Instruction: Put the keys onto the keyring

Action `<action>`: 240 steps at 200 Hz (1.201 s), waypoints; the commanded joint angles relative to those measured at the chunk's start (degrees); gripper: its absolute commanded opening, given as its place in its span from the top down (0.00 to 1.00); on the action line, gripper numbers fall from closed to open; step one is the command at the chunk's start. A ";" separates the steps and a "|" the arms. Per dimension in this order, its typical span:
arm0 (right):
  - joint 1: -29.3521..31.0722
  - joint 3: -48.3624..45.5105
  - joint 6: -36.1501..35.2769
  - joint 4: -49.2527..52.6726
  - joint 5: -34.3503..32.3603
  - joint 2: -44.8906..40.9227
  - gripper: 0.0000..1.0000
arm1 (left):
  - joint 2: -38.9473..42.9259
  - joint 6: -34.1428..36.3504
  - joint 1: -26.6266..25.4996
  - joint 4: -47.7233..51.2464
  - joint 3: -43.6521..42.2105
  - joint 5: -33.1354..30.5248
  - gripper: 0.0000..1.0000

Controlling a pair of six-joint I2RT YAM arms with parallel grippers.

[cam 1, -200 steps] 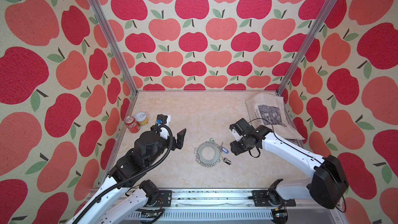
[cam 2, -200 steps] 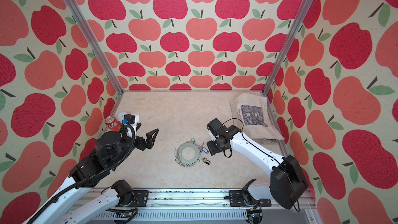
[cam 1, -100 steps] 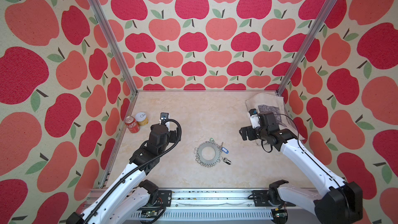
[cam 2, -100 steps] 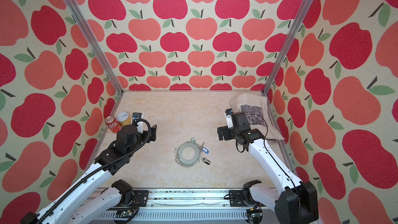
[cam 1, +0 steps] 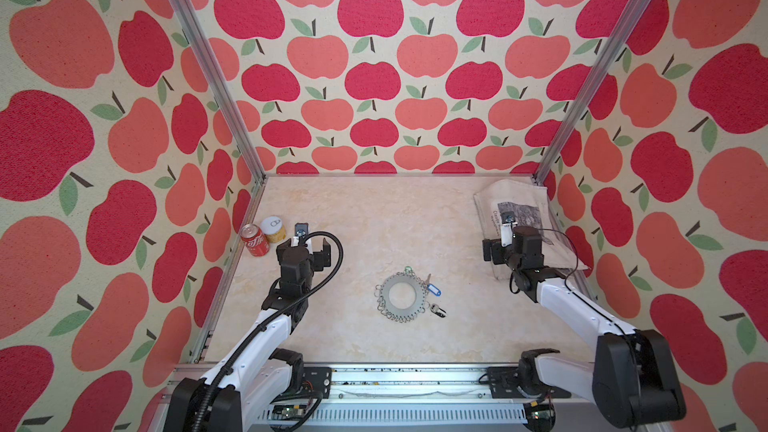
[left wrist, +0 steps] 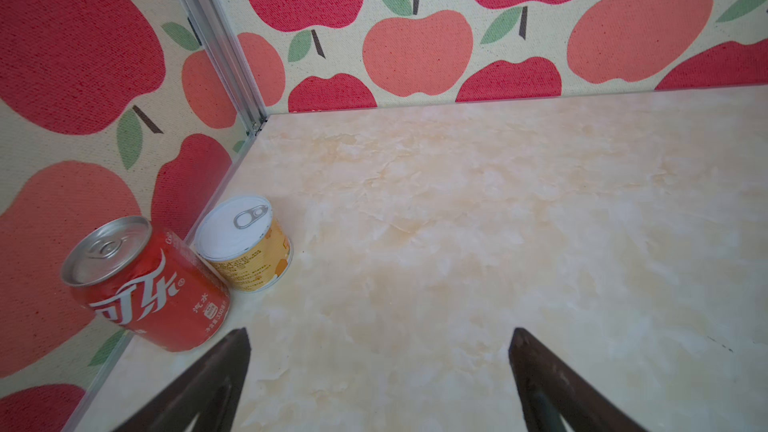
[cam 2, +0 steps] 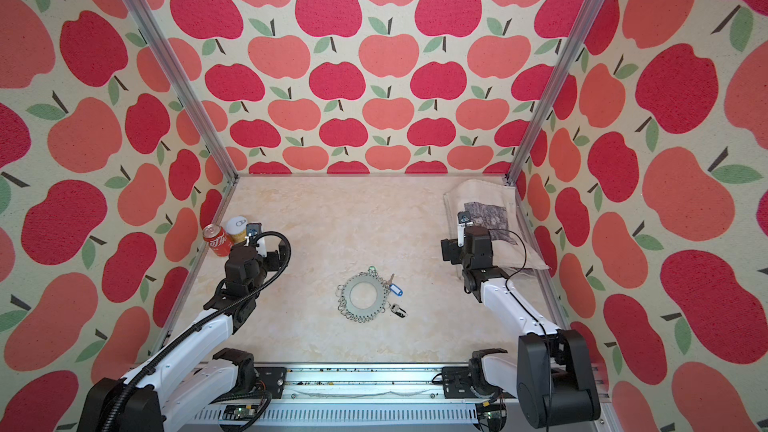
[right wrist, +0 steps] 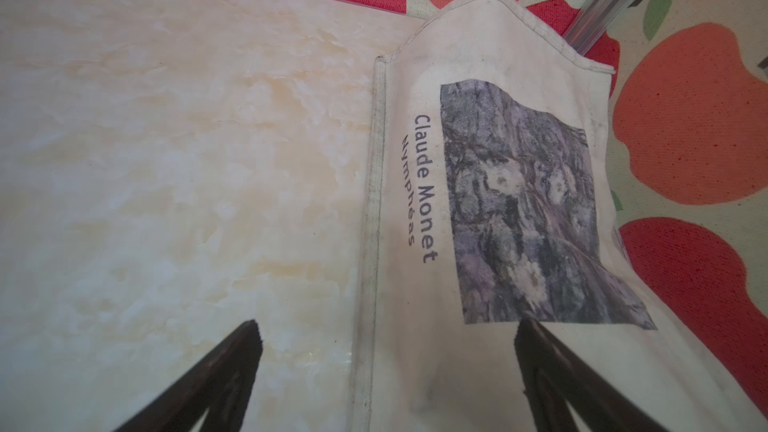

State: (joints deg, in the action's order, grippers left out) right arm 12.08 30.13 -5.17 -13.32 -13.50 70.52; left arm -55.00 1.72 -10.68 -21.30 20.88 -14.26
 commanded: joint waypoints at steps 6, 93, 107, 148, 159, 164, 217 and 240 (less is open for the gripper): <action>-0.19 -5.55 -6.38 -22.78 -2.95 4.88 0.01 | -4.37 2.96 3.60 -14.21 -1.91 5.73 0.01; -0.29 -11.47 -5.80 -43.66 -0.86 15.07 0.01 | -23.08 7.84 5.89 -33.89 -4.91 6.43 0.01; -0.30 -12.34 -5.78 -45.88 -1.14 15.39 0.01 | -24.86 6.68 6.80 -33.53 -4.53 6.71 0.01; -0.32 -14.56 -5.27 -51.84 -2.35 16.82 0.01 | -31.90 5.94 7.27 -40.75 -5.44 5.22 0.01; -0.36 -14.62 -5.08 -51.78 -2.39 16.70 0.01 | -33.51 5.70 7.72 -42.61 -5.34 4.98 0.01; -0.43 -14.66 -5.04 -51.79 -2.41 16.80 0.01 | -33.43 5.01 8.26 -42.25 -5.33 4.98 0.01; -1.99 -17.83 -4.10 -63.53 0.85 23.28 0.01 | -34.41 2.99 10.26 -42.95 -5.51 7.24 0.01; -2.14 -17.75 -3.66 -63.04 -0.12 22.85 0.01 | -35.28 2.15 10.76 -43.65 -5.57 7.67 0.01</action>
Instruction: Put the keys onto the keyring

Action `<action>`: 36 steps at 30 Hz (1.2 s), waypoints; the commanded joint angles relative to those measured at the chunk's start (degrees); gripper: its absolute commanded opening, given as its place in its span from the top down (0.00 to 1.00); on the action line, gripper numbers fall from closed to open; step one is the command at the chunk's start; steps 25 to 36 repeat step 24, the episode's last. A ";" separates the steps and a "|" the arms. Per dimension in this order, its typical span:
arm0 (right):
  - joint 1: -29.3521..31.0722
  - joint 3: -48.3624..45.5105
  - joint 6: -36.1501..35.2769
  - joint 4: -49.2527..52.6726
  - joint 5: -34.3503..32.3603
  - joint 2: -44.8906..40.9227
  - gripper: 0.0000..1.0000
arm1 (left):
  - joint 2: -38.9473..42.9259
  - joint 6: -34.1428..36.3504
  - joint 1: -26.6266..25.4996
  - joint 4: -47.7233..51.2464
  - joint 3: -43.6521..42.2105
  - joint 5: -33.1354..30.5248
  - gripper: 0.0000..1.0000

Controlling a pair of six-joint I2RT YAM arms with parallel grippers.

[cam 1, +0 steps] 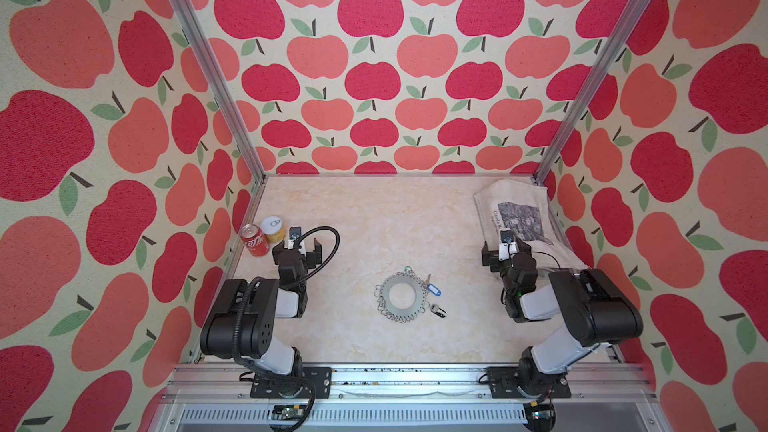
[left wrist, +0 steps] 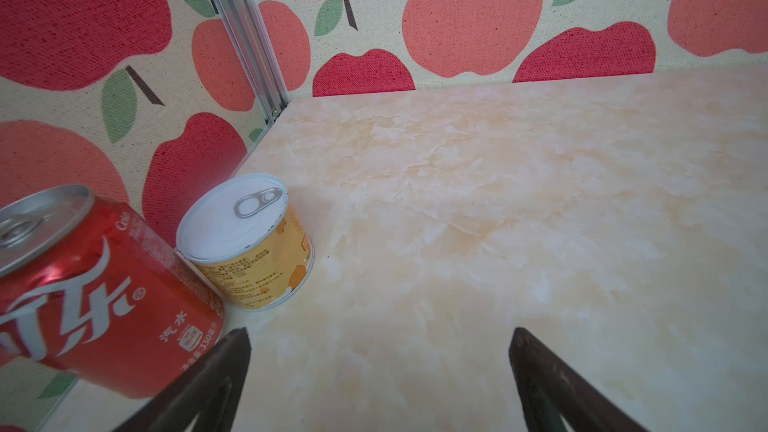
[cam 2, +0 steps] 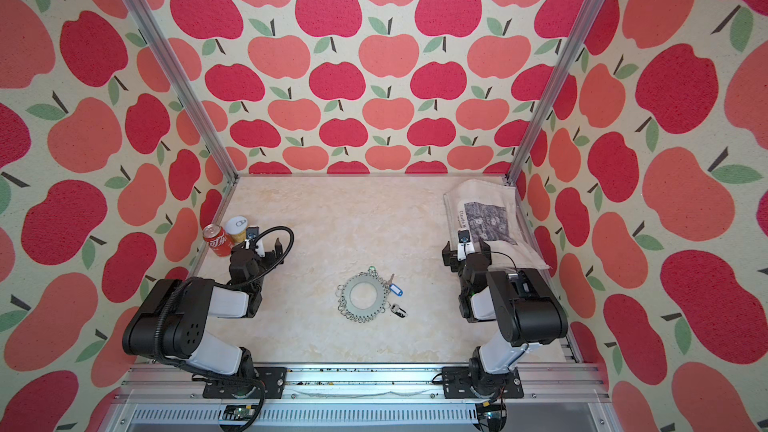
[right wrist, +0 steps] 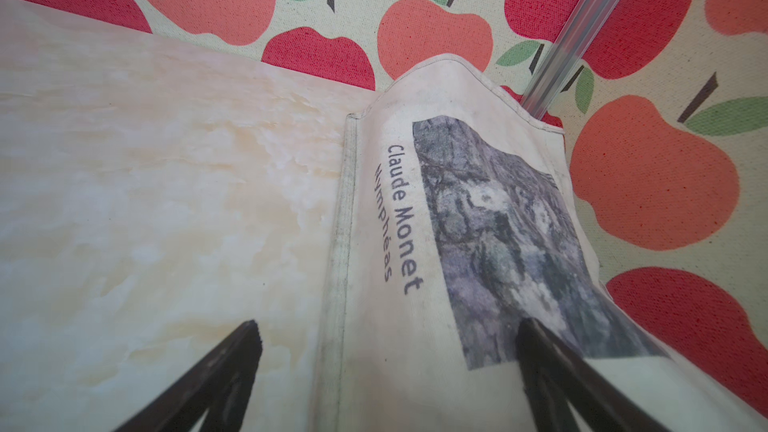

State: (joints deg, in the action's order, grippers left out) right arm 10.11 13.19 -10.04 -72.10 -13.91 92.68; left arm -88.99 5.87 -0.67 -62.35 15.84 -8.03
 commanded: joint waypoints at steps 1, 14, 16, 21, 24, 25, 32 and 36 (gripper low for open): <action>-0.09 -0.85 1.19 -4.80 0.29 0.89 0.01 | -1.37 -2.09 0.75 -2.60 -0.53 1.44 0.01; 0.74 -1.19 1.08 -7.20 -3.31 2.03 0.01 | -4.21 -2.16 0.75 -4.36 -0.04 0.20 0.01; 0.72 -0.75 0.91 -6.40 -3.02 2.03 0.01 | -4.19 -2.15 0.80 -4.36 -0.01 0.13 0.01; -0.97 0.61 1.83 -1.01 2.04 0.20 0.01 | -4.25 -2.28 0.83 -4.19 0.11 0.04 0.01; -0.96 -0.27 1.39 -2.77 3.15 0.47 0.01 | -4.20 -2.40 0.84 -3.97 0.22 -0.27 0.01; -0.96 -0.27 1.39 -2.77 3.15 0.47 0.01 | -4.20 -2.40 0.84 -3.97 0.22 -0.27 0.01; -0.96 -0.27 1.39 -2.77 3.15 0.47 0.01 | -4.20 -2.40 0.84 -3.97 0.22 -0.27 0.01; -0.96 -0.27 1.39 -2.77 3.15 0.47 0.01 | -4.20 -2.40 0.84 -3.97 0.22 -0.27 0.01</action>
